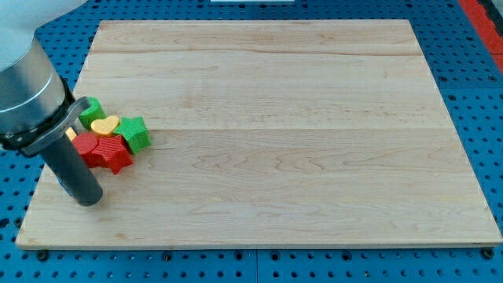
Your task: Push the group of block a bit up
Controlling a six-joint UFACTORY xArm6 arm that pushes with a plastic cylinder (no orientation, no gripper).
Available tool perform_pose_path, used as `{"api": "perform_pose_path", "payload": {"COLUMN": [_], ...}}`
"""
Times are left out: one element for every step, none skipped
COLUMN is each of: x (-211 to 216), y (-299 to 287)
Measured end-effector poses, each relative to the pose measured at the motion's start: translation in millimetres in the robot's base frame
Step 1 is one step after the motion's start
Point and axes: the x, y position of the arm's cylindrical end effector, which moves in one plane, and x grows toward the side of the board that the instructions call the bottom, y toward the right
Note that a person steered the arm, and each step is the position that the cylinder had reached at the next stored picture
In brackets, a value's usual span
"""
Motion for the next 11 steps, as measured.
{"api": "perform_pose_path", "payload": {"x": [8,-15,-26,-1,5,-3,12,10,-19,-39,-19], "y": [-15,-19,-13,10,5,3,-1,-40,-37,-28,-16]}}
